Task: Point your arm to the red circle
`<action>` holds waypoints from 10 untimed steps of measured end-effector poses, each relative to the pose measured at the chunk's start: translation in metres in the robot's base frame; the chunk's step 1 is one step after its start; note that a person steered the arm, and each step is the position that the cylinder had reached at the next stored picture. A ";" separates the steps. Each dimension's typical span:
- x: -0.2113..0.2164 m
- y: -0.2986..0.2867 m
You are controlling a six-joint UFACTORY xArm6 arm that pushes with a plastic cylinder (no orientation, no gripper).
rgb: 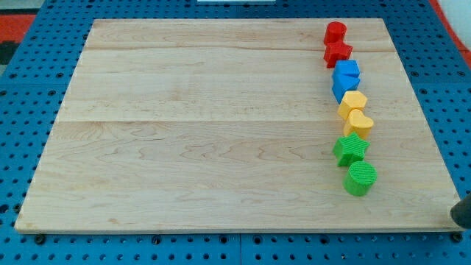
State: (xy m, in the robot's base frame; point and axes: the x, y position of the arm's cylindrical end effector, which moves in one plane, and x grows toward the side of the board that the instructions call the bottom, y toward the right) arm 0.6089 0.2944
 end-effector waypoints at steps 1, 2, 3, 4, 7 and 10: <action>-0.064 0.049; -0.139 0.051; -0.231 0.051; -0.267 0.049; -0.313 0.023; -0.360 -0.053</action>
